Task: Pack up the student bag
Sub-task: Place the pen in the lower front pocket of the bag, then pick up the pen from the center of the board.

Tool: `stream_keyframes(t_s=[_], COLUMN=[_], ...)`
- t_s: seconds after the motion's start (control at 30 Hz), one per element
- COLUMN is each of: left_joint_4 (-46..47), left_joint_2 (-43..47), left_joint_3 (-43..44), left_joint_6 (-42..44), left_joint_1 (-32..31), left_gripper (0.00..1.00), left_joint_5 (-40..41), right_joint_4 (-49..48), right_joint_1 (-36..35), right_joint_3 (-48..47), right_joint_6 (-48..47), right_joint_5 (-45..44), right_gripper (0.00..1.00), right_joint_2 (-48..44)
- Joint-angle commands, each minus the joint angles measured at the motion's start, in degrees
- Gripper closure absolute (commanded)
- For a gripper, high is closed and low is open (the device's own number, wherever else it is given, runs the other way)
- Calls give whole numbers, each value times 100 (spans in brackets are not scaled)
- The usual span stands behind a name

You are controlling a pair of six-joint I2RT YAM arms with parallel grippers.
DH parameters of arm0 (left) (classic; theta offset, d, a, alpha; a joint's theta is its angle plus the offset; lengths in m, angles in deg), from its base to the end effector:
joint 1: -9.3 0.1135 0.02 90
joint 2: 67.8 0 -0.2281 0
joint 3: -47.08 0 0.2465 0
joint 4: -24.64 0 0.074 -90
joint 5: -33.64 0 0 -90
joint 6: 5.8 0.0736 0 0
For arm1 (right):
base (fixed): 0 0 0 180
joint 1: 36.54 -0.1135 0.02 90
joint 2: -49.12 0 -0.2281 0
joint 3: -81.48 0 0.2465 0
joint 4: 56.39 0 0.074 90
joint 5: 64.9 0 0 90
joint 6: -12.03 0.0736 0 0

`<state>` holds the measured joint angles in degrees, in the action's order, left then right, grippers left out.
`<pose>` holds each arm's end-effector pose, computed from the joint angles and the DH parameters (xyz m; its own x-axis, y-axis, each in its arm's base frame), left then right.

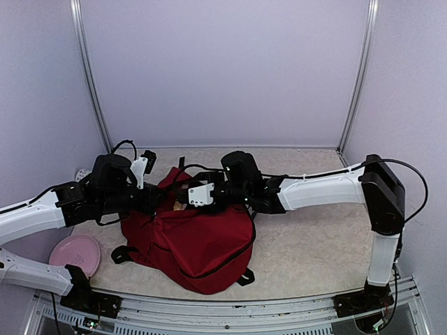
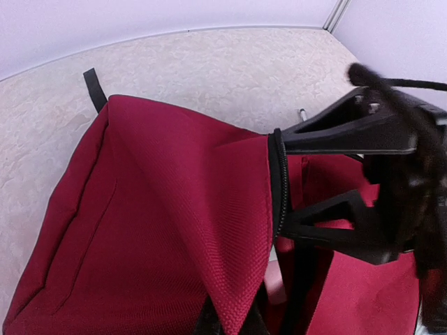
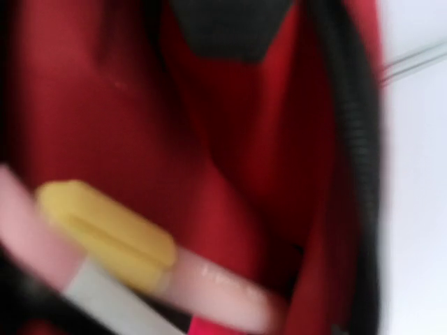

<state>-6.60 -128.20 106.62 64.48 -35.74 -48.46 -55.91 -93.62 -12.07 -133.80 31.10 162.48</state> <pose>0.2038 -0.1897 0.2301 -0.5622 0.0900 -0.8221 0.4556 0.8633 -0.2171 0.2546 0.4075 0.1883 0.6290 -0.5426 -0.5568 -0.6547 0.0165 -0.7557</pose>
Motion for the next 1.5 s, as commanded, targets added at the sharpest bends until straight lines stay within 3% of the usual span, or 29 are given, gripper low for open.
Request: stream_keyframes(t_s=[0.0, 0.23, 0.3, 0.43, 0.47, 0.6, 0.8, 1.0, 1.1, 1.37, 1.47], left_joint_4=[203, 217, 213, 290, 311, 350, 336, 349, 336, 287, 296], left_joint_2=[-43, -70, -48, -7, -11, -58, 20, -4, 16, 76, 77], left_joint_3=[161, 128, 119, 49, 31, 25, -5, -13, -2, 2, 7], left_joint_6=[-110, -110, -110, -111, -110, -302, -343, -296, -273, -191, -173], left_joint_1=[2, 4, 4, 3, 4, -24, -162, -172, -172, -138, -137], left_gripper=[100, 100, 100, 100, 100, 97, 93, 91, 91, 90, 90], left_joint_5=[109, 149, 184, 222, 206, 135, 222, 209, 212, 291, 276], right_joint_4=[140, 986, 1337, 2795, 3070, 3625, 4046, 4043, 4175, 4275, 4073], right_joint_1=[-71, 319, 803, 1724, 1863, 2000, 1999, 1937, 1857, 1987, 2201], right_joint_3=[466, 567, 458, 255, 235, -58, -601, -757, -650, 459, 903], right_joint_6=[834, 2986, 4284, 6945, 7239, 7399, 7456, 7478, 7414, 7119, 6789], right_joint_5=[458, 801, 404, -1253, -1450, -1646, -1855, -1393, -1625, -1878, -1609], right_gripper=[22, 21, 22, 26, 24, 5, 0, 8, 14, 27, 37], right_joint_2=[-1165, -2246, -2325, -1947, -1771, -871, 189, 841, 934, 325, 0])
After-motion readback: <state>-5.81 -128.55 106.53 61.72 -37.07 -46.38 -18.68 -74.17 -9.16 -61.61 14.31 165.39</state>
